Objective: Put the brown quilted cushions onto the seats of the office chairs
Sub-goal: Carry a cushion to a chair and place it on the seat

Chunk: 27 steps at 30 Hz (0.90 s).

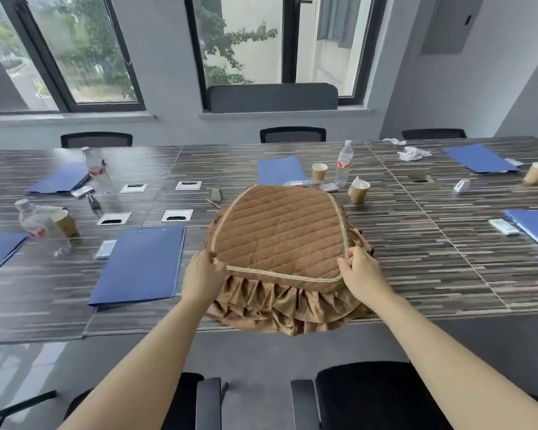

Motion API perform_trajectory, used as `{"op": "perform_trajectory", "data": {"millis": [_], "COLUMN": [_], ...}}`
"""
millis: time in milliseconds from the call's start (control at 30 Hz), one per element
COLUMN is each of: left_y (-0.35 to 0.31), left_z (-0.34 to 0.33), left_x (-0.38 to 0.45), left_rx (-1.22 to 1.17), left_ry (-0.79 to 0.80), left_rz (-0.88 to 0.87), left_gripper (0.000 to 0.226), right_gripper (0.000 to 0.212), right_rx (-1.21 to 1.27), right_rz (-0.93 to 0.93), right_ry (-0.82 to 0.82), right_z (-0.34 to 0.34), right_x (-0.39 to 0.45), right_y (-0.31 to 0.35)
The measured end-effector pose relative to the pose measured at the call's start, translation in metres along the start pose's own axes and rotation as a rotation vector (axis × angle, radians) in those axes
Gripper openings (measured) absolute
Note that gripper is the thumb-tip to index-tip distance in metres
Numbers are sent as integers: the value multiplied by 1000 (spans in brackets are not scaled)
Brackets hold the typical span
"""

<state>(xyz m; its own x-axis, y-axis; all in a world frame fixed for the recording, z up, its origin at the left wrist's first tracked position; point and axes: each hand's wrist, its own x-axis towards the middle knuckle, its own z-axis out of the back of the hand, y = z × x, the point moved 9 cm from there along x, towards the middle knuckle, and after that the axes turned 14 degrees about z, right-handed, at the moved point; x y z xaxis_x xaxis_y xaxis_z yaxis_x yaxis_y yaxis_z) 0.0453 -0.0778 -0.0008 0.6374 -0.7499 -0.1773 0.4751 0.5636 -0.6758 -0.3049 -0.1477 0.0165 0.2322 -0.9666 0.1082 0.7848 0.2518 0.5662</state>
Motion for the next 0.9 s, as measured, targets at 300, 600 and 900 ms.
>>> {"op": "perform_trajectory", "data": {"millis": [300,600,900], "left_y": [27,50,33], "left_z": [-81,-129,-111], "left_x": [156,223,236], "left_rx": [88,50,-78], "left_ry": [50,109,-32], "left_rz": [220,377,445], "left_gripper": [54,62,66], "right_gripper": [47,62,59], "right_rx": [15,26,274], "right_rz": [-285,-503,-615], "right_ry": [55,71,66], "right_z": [-57,-92,-109], "right_x": [104,140,148], "right_y": [-89,-148,-157]}}
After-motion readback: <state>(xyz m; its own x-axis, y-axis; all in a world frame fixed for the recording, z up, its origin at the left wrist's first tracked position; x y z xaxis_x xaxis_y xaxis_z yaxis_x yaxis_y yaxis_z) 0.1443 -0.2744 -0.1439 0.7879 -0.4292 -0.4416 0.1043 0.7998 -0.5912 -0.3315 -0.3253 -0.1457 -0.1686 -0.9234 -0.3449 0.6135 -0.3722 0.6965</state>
